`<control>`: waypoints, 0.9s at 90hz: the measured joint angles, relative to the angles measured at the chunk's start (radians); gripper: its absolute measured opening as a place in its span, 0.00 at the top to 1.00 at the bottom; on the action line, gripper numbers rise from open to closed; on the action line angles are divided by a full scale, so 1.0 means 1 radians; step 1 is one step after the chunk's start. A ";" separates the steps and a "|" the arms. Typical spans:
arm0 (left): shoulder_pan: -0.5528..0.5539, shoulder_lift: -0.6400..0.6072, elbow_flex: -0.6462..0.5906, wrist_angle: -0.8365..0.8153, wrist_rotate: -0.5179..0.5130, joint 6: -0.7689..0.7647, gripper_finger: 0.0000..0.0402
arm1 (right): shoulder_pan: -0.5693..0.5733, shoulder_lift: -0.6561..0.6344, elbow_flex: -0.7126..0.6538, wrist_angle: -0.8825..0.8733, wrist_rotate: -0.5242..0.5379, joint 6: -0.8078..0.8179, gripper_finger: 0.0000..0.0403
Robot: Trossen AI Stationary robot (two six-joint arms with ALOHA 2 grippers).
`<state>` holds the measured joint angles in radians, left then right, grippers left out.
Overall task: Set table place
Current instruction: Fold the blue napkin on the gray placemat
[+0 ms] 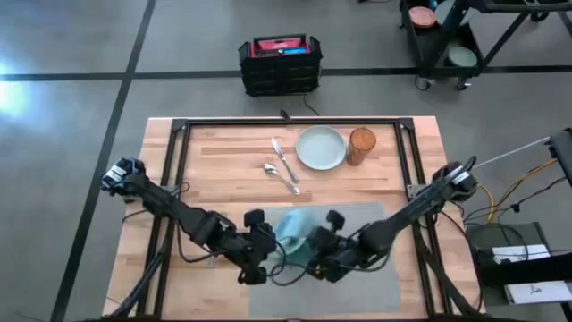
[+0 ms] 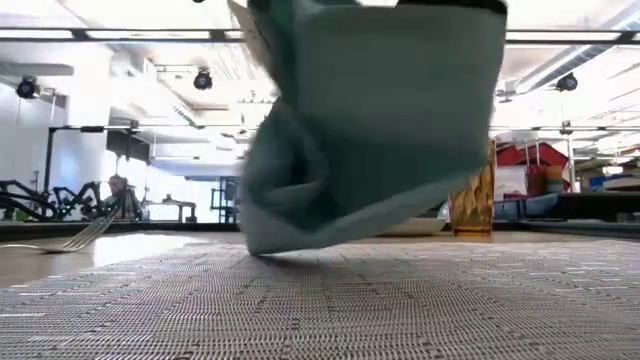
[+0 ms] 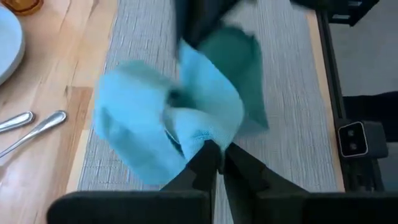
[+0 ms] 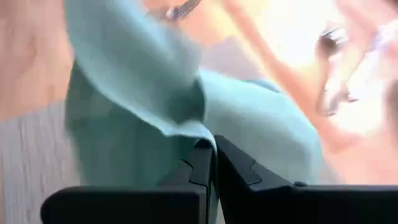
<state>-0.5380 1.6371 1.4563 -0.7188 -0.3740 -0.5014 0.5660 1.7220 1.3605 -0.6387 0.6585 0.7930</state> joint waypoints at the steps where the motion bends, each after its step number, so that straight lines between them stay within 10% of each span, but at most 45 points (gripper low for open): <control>1: 0.000 0.000 0.000 0.000 0.000 0.000 0.98 | 0.002 -0.005 0.000 -0.007 0.001 0.000 1.00; 36: -0.001 -0.021 0.030 -0.143 0.070 -0.015 0.99 | 0.115 -0.079 -0.001 -0.642 -0.003 0.472 1.00; 59: -0.003 -0.037 0.020 -0.118 0.036 -0.038 0.99 | 0.159 -0.049 -0.038 -0.592 -0.011 0.561 1.00; 81: -0.010 0.040 -0.115 0.274 0.109 -0.024 0.96 | 0.163 -0.030 -0.039 -0.546 -0.038 0.569 1.00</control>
<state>-0.5484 1.6775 1.3410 -0.4447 -0.2652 -0.5257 0.7292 1.6924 1.3216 -1.1847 0.6205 1.3617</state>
